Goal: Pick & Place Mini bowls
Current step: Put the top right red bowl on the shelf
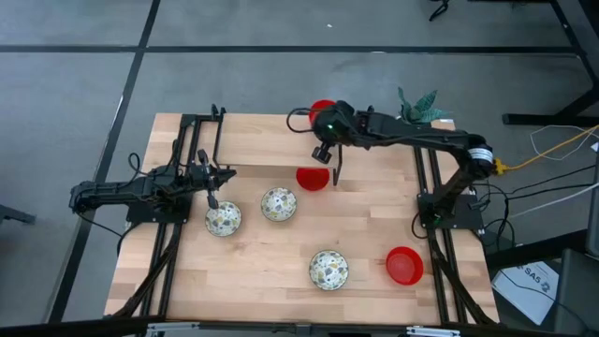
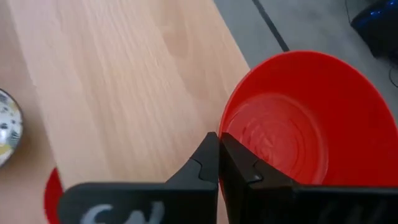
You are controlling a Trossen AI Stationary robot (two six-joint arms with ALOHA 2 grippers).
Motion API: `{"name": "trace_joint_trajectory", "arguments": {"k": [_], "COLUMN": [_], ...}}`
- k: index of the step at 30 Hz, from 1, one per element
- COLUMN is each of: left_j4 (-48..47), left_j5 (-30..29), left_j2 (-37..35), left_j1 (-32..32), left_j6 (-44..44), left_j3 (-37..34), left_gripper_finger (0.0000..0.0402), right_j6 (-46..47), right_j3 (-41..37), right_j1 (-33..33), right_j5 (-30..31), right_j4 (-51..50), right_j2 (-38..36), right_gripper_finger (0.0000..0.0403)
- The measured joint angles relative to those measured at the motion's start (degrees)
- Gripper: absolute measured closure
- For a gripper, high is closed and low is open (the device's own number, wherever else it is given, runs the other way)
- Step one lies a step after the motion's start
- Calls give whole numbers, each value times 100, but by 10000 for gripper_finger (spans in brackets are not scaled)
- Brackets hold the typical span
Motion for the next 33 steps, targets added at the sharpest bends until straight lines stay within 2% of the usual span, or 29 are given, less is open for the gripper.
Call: {"name": "trace_joint_trajectory", "arguments": {"k": [11, 20, 33], "left_j4": [-2, 0, -2], "left_j5": [-1, 0, -2], "left_j2": [0, 2, 0], "left_j1": [0, 0, 0], "left_j6": [0, 0, 0], "left_j3": [1, 2, 2], "left_gripper_finger": [382, 384, 384], "right_j6": [-148, -252, -810], "right_j3": [0, 9, 9], "right_j1": [-219, -257, -288], "right_j5": [-823, -868, -1514], "right_j4": [295, 495, 562], "right_j2": [317, 529, 538], "right_gripper_finger": [400, 400, 400]}}
